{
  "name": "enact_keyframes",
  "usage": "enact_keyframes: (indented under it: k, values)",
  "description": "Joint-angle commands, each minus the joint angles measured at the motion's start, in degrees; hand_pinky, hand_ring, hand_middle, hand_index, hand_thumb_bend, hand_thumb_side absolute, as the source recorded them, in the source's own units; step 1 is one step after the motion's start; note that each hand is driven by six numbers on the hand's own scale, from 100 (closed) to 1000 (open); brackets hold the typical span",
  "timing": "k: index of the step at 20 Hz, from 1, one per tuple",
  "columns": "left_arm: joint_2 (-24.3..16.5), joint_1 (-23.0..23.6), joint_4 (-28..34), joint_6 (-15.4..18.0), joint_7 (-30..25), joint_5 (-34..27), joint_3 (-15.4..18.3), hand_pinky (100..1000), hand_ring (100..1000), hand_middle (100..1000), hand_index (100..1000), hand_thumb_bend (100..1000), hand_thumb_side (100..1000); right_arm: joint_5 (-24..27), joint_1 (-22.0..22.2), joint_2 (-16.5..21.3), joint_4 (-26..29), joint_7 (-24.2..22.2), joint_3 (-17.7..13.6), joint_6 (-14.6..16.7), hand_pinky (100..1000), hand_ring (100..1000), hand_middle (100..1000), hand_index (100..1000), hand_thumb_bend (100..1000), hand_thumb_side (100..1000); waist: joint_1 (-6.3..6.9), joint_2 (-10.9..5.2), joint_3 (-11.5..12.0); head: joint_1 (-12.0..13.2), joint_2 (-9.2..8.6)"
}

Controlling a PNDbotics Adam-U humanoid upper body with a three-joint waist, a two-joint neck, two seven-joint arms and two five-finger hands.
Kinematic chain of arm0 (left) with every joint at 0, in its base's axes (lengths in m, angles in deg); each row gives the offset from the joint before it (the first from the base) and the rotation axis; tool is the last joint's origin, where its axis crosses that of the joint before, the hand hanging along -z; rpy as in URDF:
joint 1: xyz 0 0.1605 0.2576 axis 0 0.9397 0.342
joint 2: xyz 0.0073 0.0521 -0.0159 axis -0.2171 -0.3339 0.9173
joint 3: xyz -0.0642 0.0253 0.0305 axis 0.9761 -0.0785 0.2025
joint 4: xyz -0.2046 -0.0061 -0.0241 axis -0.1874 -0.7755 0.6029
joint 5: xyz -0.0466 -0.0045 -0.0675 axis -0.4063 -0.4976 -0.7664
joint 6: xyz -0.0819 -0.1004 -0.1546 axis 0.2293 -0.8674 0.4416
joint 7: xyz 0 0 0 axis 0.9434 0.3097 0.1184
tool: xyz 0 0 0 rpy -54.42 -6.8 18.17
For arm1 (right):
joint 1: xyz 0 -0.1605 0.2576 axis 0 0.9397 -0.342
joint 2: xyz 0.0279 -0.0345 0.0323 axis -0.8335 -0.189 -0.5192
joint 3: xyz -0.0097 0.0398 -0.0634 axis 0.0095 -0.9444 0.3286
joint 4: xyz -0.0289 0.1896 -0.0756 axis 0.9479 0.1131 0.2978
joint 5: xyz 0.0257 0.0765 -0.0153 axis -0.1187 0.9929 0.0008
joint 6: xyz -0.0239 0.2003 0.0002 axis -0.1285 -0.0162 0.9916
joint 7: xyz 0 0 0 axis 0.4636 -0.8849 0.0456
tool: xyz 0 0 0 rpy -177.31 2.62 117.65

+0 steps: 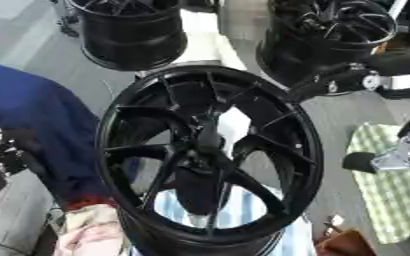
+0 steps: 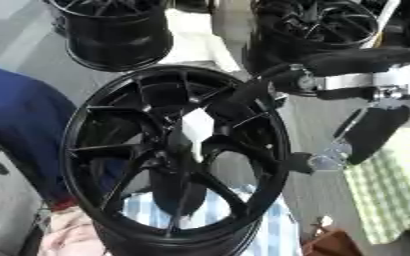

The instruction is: Pull the pin out of the wheel hub.

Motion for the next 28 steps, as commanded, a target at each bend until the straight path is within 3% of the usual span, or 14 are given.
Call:
enact_keyframes:
  k: [1,7,11,21,28]
  values:
    - [-1.05,-0.69,1.24,0.04,-0.39,0.11,-0.34,542,455,590,770,100,892,-2.49,-2.61,-1.72,0.70,-2.03,0.70,-2.32,908,933,944,1000,319,341,0.32,-0.19,0.40,-0.82,-0.14]
    - [-0.80,-1.24,1.25,-0.07,-0.75,-0.38,-0.76,542,468,590,770,100,887,-5.78,-6.16,-6.39,0.16,-4.01,2.21,-7.96,907,931,940,1000,315,338,0.65,-0.15,1.76,-2.04,-0.14]
    - [-0.69,-1.32,1.20,-0.08,-0.98,-0.54,-0.97,542,468,590,770,100,886,-8.19,-8.18,-9.39,-3.10,-5.33,3.30,-9.17,907,932,940,1000,319,334,0.88,-0.15,2.40,-2.95,-0.14]
    - [-0.14,-2.13,1.08,0.04,-2.06,-1.44,-1.87,542,477,589,771,100,881,-17.82,-10.58,-15.67,-16.99,-5.42,4.53,-5.00,908,935,937,1000,314,338,1.72,0.18,5.34,-6.16,-0.14]
    - [-0.10,-2.20,1.06,-0.09,-2.24,-1.31,-1.85,542,474,589,771,100,884,-21.03,-10.03,-16.72,-21.22,-3.90,4.74,-1.80,905,928,923,996,309,326,1.53,0.23,5.47,-6.20,-0.14]
